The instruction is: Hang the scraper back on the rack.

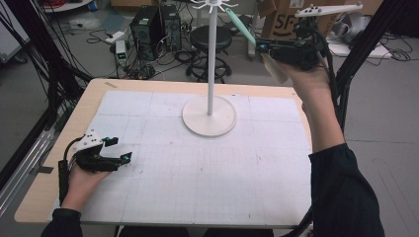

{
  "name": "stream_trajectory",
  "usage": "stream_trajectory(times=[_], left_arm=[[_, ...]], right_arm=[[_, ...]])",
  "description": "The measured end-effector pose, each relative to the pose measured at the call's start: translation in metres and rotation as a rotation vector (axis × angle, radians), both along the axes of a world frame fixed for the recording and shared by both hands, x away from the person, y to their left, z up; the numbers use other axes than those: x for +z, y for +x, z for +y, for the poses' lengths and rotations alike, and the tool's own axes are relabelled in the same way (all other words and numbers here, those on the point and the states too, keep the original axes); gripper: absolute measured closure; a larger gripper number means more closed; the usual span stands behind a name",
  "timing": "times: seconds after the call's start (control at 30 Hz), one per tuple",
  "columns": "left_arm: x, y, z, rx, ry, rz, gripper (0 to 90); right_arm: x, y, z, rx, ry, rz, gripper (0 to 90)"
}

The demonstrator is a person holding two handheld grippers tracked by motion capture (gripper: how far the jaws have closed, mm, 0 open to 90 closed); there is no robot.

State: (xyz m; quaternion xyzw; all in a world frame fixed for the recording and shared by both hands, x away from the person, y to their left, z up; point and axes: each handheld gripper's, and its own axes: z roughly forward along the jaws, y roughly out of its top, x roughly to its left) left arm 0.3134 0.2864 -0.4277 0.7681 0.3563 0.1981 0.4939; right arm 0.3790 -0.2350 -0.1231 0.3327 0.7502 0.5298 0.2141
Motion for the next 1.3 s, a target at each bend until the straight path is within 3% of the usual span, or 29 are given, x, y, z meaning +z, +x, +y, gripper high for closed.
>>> stream_trajectory(times=[0.43,0.47,0.63,0.77,0.83,0.87,0.97,1.0,1.1,1.13,1.17,1.2,1.3], left_arm=[[0.0,0.0,0.0,-0.003,0.0,0.001,18.3],[0.0,0.0,-0.001,-0.003,0.0,0.002,18.3],[0.0,0.0,0.0,-0.002,-0.002,0.001,18.2],[0.0,0.0,0.0,-0.002,-0.001,0.002,18.3],[0.0,0.0,0.0,-0.005,0.002,0.002,18.3],[0.0,-0.001,-0.001,-0.004,-0.001,0.001,18.3],[0.0,-0.001,-0.001,-0.009,0.004,0.0,18.3],[0.0,-0.001,-0.001,-0.008,0.003,0.001,18.3],[0.0,-0.001,-0.001,-0.007,0.002,0.004,18.2],[0.0,-0.001,-0.001,-0.007,0.001,0.004,18.2],[0.0,-0.001,-0.001,-0.007,0.001,0.003,18.2],[0.0,-0.001,-0.001,-0.006,0.002,0.004,18.2],[-0.001,-0.001,-0.002,-0.006,0.002,0.003,18.1]], right_arm=[[-0.008,0.007,0.007,-0.002,-0.012,0.018,78.9],[-0.011,0.008,0.009,-0.014,-0.027,0.008,66.1],[-0.017,0.007,0.009,-0.037,-0.04,-0.001,54.8],[-0.03,0.002,0.004,-0.013,-0.045,0.003,45.2],[-0.048,-0.002,-0.001,0.017,-0.047,0.017,39.5],[-0.048,-0.002,-0.001,0.017,-0.047,0.017,39.5],[-0.082,-0.01,-0.011,0.043,-0.053,0.039,35.4],[-0.082,-0.01,-0.011,0.043,-0.053,0.039,35.4],[-0.111,-0.016,-0.022,0.056,-0.043,0.062,34.0],[-0.131,-0.021,-0.031,0.057,-0.027,0.076,33.6],[-0.141,-0.024,-0.035,0.056,-0.018,0.092,33.1],[-0.141,-0.024,-0.035,0.056,-0.018,0.092,33.1],[-0.17,-0.032,-0.047,0.056,-0.001,0.115,31.8]])
